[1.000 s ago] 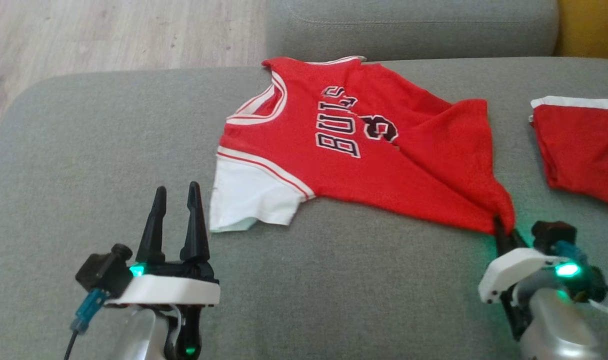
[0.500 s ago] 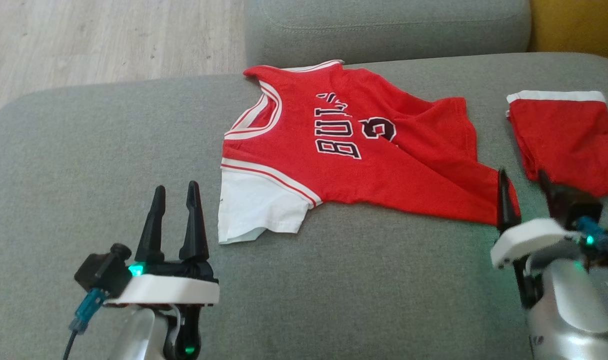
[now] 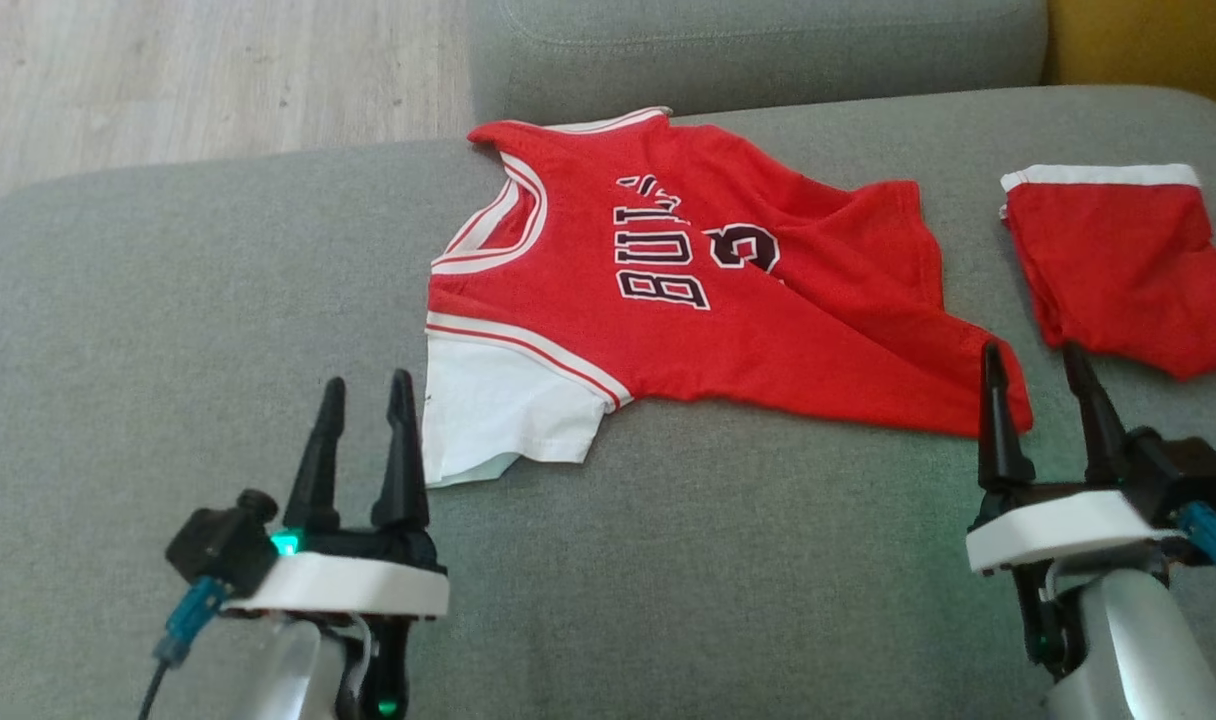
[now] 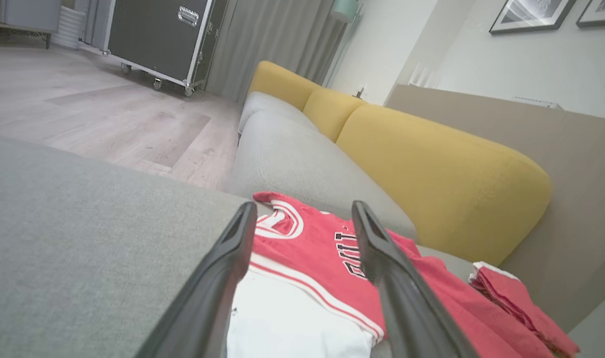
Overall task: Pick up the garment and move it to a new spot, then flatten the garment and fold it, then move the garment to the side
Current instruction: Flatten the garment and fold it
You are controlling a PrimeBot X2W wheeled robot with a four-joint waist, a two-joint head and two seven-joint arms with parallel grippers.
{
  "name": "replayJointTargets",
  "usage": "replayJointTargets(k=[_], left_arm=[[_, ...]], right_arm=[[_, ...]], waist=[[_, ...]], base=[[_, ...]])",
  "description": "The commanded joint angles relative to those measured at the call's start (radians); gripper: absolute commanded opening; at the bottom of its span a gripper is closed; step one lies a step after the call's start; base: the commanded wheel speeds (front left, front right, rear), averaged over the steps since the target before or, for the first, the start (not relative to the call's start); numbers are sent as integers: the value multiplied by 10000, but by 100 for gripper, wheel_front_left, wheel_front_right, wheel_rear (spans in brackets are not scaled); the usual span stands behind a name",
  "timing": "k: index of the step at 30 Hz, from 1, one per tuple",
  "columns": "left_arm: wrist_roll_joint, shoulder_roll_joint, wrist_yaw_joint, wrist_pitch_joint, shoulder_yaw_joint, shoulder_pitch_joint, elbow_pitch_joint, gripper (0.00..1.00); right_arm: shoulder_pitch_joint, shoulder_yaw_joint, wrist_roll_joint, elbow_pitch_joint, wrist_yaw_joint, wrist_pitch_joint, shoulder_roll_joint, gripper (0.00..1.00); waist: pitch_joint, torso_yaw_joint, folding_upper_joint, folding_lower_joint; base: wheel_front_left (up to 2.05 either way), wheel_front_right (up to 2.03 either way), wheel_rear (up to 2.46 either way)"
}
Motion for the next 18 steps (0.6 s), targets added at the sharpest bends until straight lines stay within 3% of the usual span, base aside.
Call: replayJointTargets(k=[1,10,18], left_arm=[[75,162,15,-51,217,-479,-101,100],[411,263,146,679,-269,-1442,3133,100],[521,279,307,965,-459,-2203,4570,100]], right_arm=[[-394,279,36,-386,-7,-103,-25,100],[-520,486,23,-403,-7,-104,-25,100],[-635,595,140,-377,-7,-104,-25,100]], waist=[[86,-22,0,0],[476,-228,0,0],[781,-457,0,0]], base=[[0,0,0],[0,0,0],[0,0,0]])
